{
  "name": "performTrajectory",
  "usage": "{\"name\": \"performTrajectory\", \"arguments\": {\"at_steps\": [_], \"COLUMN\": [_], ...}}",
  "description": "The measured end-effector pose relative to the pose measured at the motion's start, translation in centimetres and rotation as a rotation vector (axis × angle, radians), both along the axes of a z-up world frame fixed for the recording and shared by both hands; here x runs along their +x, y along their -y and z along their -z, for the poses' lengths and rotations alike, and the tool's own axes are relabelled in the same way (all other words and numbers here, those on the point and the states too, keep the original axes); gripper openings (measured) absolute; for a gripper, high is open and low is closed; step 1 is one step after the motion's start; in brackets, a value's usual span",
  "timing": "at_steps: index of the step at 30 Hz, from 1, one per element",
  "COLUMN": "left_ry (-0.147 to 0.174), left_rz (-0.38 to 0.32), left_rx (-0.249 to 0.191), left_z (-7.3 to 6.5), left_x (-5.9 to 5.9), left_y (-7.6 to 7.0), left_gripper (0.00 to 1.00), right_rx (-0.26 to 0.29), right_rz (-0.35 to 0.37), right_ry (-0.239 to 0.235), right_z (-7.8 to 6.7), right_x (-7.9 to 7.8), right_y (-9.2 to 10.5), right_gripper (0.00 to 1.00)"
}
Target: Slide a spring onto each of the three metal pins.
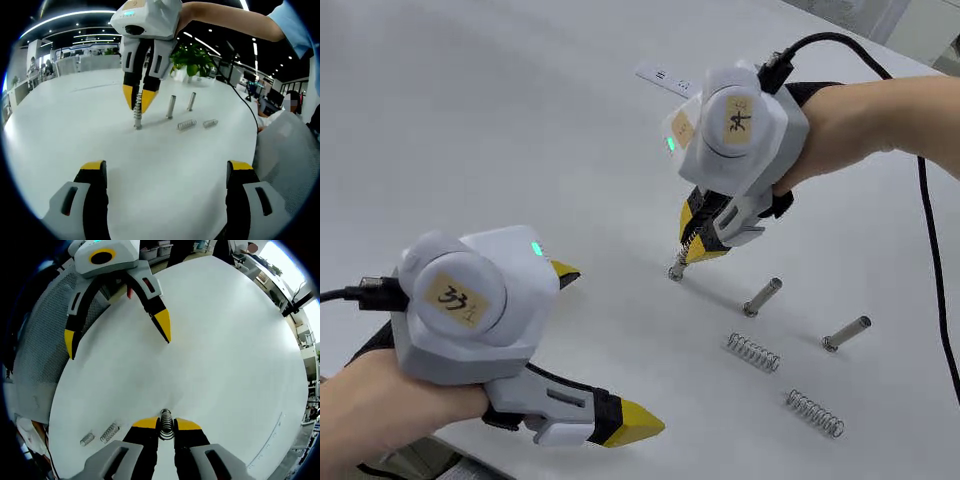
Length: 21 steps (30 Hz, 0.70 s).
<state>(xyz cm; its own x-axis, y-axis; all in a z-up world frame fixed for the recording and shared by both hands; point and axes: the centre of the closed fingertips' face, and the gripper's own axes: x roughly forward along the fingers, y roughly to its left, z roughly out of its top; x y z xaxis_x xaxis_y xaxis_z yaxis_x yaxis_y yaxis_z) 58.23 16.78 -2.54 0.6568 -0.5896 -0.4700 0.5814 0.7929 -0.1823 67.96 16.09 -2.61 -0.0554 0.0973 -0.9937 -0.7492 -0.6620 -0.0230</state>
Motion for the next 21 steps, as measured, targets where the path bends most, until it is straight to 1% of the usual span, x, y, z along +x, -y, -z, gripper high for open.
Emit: {"name": "performTrajectory", "arguments": {"at_steps": [4,11,16,21], "left_ry": [-0.002,-0.006,-0.009,-0.01], "left_rz": [-0.003,-0.01,-0.009,-0.009], "left_rx": [-0.002,-0.009,-0.011,-0.011], "left_z": [0.1,0.2,0.3,0.3], "left_x": [0.0,-0.2,-0.2,-0.2], "left_y": [-0.2,-0.4,-0.3,-0.3], "left_gripper": [0.99,0.99,0.99,0.99], "right_rx": [-0.009,-0.014,-0.017,-0.013], "right_rz": [-0.003,-0.003,-0.001,0.003], "right_ry": [-0.002,-0.002,-0.005,-0.008], "right_z": [0.7,1.3,1.6,1.6], "right_x": [0.0,-0.1,-0.3,-0.3], "right_y": [-0.2,0.0,0.1,-0.1], "right_gripper": [0.08,0.08,0.08,0.08]}}
